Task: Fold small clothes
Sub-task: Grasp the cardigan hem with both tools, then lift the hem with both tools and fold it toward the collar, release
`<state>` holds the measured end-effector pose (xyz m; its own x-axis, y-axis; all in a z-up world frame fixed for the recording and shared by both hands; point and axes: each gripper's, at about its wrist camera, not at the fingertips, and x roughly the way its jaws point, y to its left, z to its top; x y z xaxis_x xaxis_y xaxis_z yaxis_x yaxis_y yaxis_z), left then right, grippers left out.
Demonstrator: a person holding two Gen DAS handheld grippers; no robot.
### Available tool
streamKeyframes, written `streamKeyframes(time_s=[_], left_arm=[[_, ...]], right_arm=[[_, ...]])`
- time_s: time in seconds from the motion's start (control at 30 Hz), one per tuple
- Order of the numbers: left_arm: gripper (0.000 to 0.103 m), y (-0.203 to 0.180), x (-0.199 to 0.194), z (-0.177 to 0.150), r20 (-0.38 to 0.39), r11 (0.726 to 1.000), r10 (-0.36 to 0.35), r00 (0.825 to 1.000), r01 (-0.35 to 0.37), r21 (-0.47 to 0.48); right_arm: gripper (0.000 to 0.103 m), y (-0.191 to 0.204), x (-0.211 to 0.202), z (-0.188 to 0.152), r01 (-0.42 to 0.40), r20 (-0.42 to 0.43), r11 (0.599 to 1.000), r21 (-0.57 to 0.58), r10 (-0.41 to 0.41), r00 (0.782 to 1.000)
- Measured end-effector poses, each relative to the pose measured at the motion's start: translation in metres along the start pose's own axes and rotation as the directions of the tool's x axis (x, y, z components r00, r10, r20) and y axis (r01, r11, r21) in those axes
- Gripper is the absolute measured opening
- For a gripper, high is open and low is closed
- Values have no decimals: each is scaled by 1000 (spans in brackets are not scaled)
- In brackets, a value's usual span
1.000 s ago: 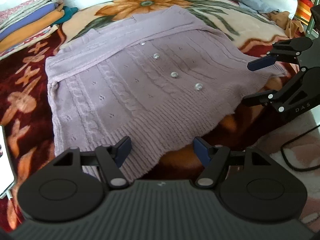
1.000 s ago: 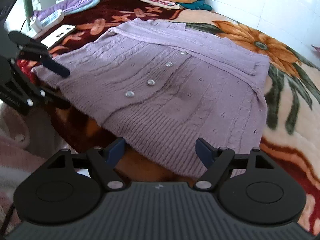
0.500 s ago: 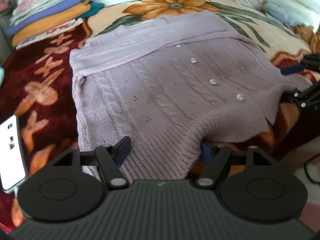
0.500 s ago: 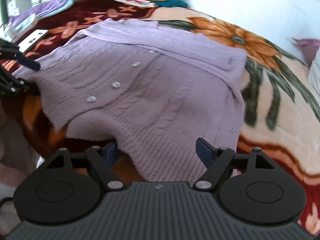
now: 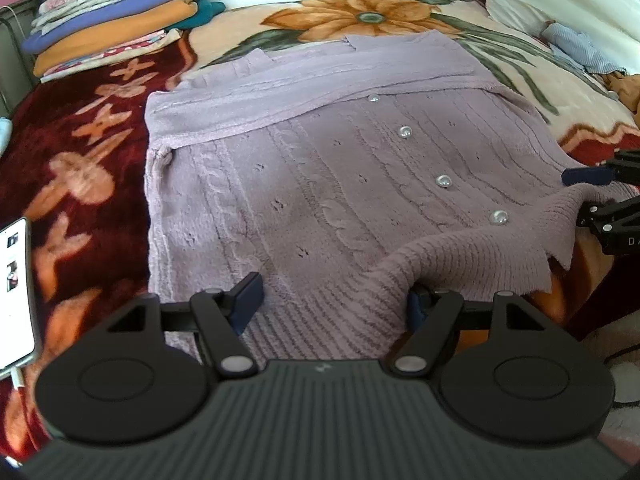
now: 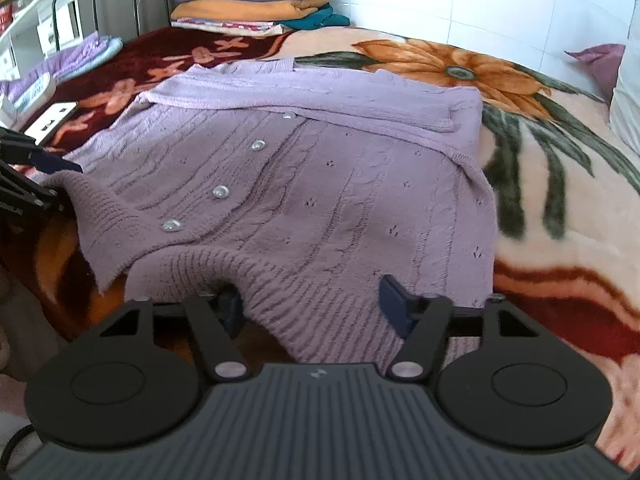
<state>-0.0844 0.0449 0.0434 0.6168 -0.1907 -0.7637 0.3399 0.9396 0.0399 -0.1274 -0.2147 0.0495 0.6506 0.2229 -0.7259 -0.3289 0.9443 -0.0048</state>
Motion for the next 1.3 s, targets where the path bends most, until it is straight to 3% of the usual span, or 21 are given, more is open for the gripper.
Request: streamKeyframes(time_s=[0.07,0.17,0.2,0.3,0.73,1.3], left_arm=[[59,0,-2,-1,19,1000,-12,1000,12,10],[32,-1,-5,0,34,999,-41,999,41,0],[23,-1,-5,1,41,999,-42,998,43,-5],[13,0,-7,3,64,999,-38,997,39,-15],[11,7,-22,40,222,997,4,975,13,-75],[10,27,-19,118,404,995,61,913,-24,-97]], right_arm=[[51,0,-1,-1,-15,12,1000,7,15,1000],[25,4,-3,1,-16,34,1000,-3,16,999],[22,5,-4,3,-15,45,1000,-7,15,999],[14,7,-8,8,-5,77,1000,-10,6,997],[8,4,-18,45,52,227,999,11,-54,972],[6,-14,-1,145,130,393,991,-24,-110,913]])
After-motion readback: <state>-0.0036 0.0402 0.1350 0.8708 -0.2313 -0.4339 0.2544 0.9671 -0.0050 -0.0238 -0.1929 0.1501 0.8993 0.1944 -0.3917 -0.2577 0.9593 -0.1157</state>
